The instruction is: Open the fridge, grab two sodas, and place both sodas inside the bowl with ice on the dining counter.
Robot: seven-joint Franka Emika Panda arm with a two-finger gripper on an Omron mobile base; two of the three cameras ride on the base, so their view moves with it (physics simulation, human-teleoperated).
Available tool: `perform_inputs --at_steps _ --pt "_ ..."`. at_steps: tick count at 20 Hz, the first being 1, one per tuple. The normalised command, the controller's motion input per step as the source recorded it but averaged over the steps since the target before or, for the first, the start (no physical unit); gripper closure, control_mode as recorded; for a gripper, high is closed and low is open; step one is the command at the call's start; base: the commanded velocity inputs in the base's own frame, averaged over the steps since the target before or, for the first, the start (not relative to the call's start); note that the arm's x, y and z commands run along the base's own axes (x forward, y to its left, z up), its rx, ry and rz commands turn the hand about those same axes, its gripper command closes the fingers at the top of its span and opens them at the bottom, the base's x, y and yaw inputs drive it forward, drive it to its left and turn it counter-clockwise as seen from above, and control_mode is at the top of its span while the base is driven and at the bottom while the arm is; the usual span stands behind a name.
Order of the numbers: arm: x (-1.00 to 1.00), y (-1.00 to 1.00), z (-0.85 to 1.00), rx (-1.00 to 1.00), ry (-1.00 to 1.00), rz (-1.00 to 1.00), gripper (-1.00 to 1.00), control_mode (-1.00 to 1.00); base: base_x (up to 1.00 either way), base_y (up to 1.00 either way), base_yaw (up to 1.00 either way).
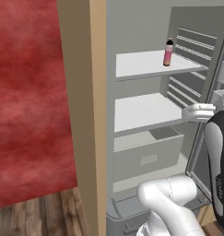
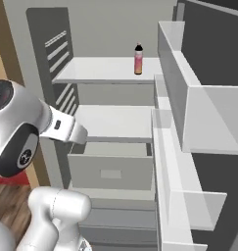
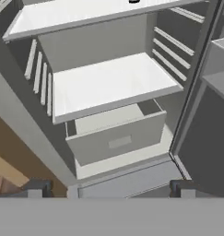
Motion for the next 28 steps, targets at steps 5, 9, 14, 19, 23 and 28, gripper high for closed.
perform_inputs --at_steps 5,9,14,19,23,28 --pt "0.41 -0.09 0.63 -0.03 -0.37 0.01 -1.0 -1.0 0.0 0.0 0.0" --pt "0.38 -0.21 0.2 -0.03 -0.38 0.0 -1.0 -1.0 0.0 0.0 0.0" --pt "0.5 -0.17 0.32 0.0 -0.19 -0.01 -1.0 -1.0 0.0 0.0 0.0" --pt "0.54 -0.04 0.24 0.0 0.0 0.0 -1.0 -1.0 0.0 0.0 0.0" --pt "0.12 0.05 0.0 -0.03 0.03 0.0 -1.0 -1.0 0.0 0.0 0.0" --pt "0.05 0.03 -0.03 -0.01 0.0 -0.02 -1.0 -1.0 0.0 0.0 0.0"
